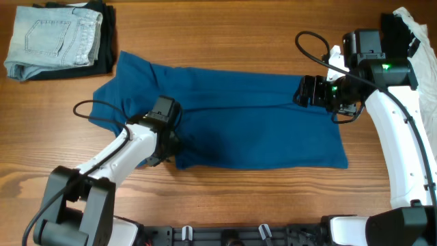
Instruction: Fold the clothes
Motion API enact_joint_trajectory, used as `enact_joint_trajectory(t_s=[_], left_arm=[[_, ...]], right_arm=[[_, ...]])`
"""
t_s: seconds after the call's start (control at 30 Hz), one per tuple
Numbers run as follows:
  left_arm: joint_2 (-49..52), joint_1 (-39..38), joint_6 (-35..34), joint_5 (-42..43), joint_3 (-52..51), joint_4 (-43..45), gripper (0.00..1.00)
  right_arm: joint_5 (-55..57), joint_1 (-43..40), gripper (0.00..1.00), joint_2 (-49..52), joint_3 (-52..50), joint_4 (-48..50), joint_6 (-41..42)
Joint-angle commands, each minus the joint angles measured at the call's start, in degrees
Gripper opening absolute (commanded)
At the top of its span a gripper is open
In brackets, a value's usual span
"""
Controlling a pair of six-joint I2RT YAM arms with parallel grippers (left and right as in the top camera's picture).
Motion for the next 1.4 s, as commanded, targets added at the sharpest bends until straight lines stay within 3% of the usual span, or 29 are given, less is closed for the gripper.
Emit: enact_joint_trajectory(t_s=[0.0, 0.43, 0.57, 0.7, 0.83, 0.97, 1.07, 1.2, 1.37], left_arm=[[1.3, 0.2, 0.2, 0.7, -0.2, -4.0, 0.41], [1.3, 0.2, 0.2, -8.3, -0.2, 4.2, 0.38], [1.3, 0.2, 0.2, -9.1, 0.2, 4.1, 0.30], [0.1, 0.2, 0.5, -7.0, 4.0, -4.0, 0.31], [-2.2, 0.2, 6.3, -1.0, 5.5, -10.5, 0.33], [-2.2, 0.2, 6.3, -1.7, 5.2, -13.4, 0.33], [-2.2, 0.2, 6.0, -6.9, 4.9, -15.1, 0.31], [-2.1, 0.2, 5.9, -13.0, 2.1, -11.1, 0.32], [-1.7, 0.2, 6.1, -13.4, -0.6, -3.3, 0.31]], right_arm=[[-0.3, 0.1, 0.92, -0.6, -0.2, 0.5, -1.0], [-0.3, 0.1, 0.92, -0.6, -0.2, 2.3, -1.0], [-0.3, 0.1, 0.92, -0.6, -0.2, 3.0, -1.0], [-0.3, 0.1, 0.92, -0.6, -0.2, 3.0, -1.0], [-0.3, 0.1, 0.92, -0.6, -0.2, 2.9, -1.0], [-0.3, 0.1, 0.92, -0.6, -0.2, 2.8, -1.1], [-0.3, 0.1, 0.92, -0.6, -0.2, 2.8, -1.2], [-0.3, 0.1, 0.92, -0.6, -0.2, 2.8, -2.1], [-0.3, 0.1, 0.93, -0.6, -0.2, 2.8, -2.7]])
